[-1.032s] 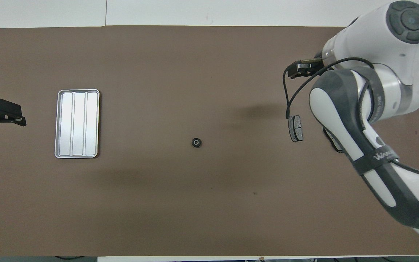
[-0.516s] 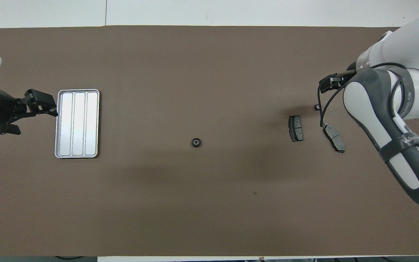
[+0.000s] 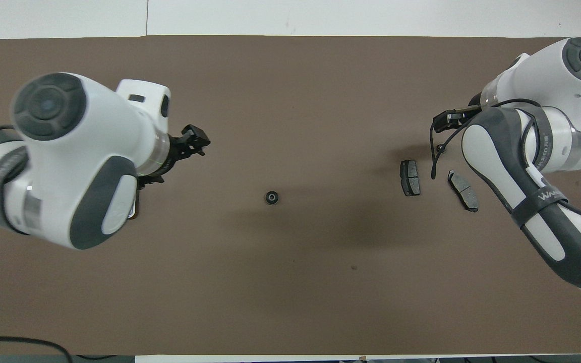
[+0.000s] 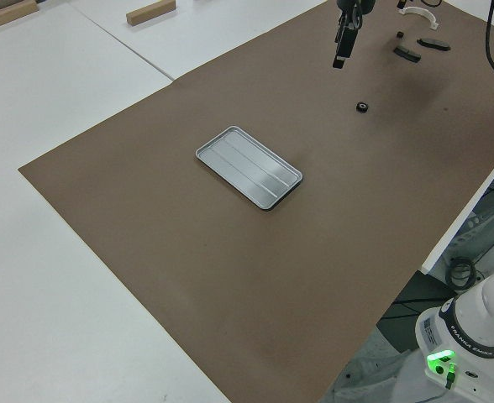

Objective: Pick bearing gear from pile to tray
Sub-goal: 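Grasp the center bearing with the left gripper while the right gripper grasps another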

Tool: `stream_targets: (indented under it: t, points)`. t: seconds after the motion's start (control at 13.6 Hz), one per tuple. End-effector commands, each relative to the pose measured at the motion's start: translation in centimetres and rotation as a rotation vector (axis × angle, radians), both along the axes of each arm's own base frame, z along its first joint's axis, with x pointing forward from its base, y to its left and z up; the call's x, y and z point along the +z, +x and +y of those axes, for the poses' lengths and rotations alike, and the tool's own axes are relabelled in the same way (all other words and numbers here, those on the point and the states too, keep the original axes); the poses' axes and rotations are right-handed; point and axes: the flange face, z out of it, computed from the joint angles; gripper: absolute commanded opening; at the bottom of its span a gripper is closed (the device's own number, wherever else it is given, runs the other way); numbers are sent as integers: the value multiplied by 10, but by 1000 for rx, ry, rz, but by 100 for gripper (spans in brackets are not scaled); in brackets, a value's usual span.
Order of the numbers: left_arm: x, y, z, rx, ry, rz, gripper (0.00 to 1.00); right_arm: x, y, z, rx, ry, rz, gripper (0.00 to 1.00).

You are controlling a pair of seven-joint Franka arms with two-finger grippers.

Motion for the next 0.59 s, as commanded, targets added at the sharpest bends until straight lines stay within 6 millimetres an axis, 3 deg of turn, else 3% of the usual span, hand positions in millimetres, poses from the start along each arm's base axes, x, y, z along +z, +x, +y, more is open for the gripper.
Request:
stream_targets:
  t: [0.0,0.07,0.22,0.37,0.52]
  points:
    - [-57,8,-44,17,-2,2,100,-15,2,0,9,0,-13,86]
    - [-86,8,-64,13,4,9,100,-19,3,-1,7,1,-10,86]
    - [-133,8,-83,-2,10,11,100,-33,5,-4,7,3,-8,85]
    - [-142,7,-88,1,-6,-13,100,-41,6,-4,13,-4,-3,84]
    - [-143,-4,-112,-1,-37,-58,100,-51,4,-2,18,-3,9,83]
